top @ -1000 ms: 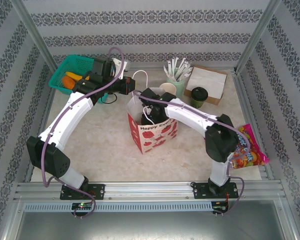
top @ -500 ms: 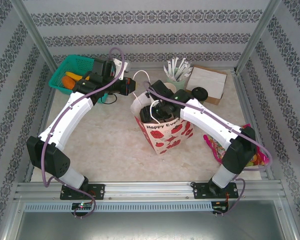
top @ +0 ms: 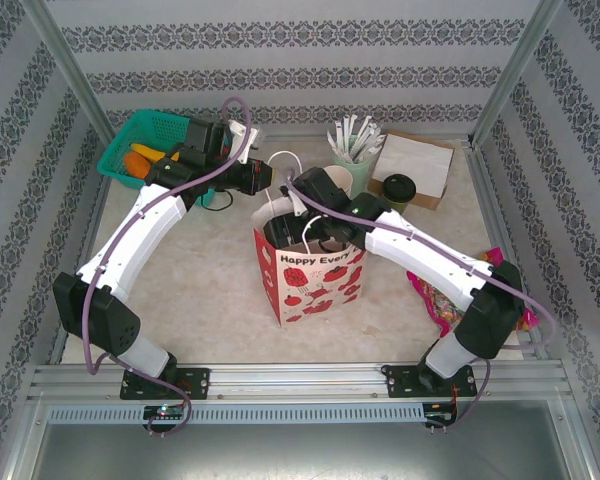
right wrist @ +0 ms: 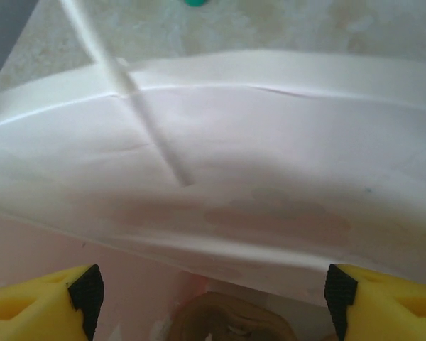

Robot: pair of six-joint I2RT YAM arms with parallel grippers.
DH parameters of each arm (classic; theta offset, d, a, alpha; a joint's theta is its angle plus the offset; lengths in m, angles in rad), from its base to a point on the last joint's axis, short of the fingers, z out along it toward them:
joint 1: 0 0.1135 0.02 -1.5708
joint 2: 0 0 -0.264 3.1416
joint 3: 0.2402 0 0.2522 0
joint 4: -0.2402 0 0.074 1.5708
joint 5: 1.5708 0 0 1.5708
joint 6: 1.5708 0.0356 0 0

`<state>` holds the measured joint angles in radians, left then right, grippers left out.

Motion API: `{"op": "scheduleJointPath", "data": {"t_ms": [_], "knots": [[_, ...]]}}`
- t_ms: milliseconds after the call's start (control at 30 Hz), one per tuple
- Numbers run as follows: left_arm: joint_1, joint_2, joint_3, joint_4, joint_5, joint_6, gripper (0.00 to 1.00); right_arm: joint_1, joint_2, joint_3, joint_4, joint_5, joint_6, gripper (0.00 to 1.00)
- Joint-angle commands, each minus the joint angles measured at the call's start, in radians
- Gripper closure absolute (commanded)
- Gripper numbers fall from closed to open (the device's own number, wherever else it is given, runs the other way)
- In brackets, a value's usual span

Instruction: Pack the takeout coffee

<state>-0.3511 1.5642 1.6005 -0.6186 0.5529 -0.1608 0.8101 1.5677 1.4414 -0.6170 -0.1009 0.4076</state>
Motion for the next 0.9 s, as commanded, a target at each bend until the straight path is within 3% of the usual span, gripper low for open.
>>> {"op": "scheduleJointPath", "data": {"t_ms": [0,67,100,133,400,633,800,867], "knots": [[0.010,-0.035,-0.017,-0.024,0.025,0.069,1.00,0.033,-0.081,-0.036,0.189,0.089,-0.081,0.15],[0.010,-0.038,-0.022,-0.026,0.018,0.088,1.00,0.037,-0.104,-0.053,0.251,0.127,-0.124,0.14],[0.010,-0.038,-0.023,-0.028,0.010,0.096,1.00,0.037,-0.114,-0.055,0.268,0.141,-0.144,0.04],[0.010,-0.040,-0.022,-0.031,0.000,0.103,1.00,0.038,-0.124,-0.055,0.275,0.155,-0.164,0.02],[0.021,-0.060,-0.046,-0.024,-0.022,0.134,1.00,0.043,-0.257,-0.205,0.425,0.386,-0.274,0.02],[0.026,-0.079,-0.054,-0.017,-0.011,0.187,1.00,-0.049,-0.305,-0.126,0.133,0.234,-0.190,0.02],[0.026,-0.093,-0.062,0.000,0.078,0.243,1.00,-0.144,-0.299,-0.076,-0.042,0.090,-0.239,0.03],[0.026,-0.092,-0.069,0.004,0.109,0.269,1.00,-0.183,-0.297,-0.069,-0.068,0.023,-0.311,0.10]]}}
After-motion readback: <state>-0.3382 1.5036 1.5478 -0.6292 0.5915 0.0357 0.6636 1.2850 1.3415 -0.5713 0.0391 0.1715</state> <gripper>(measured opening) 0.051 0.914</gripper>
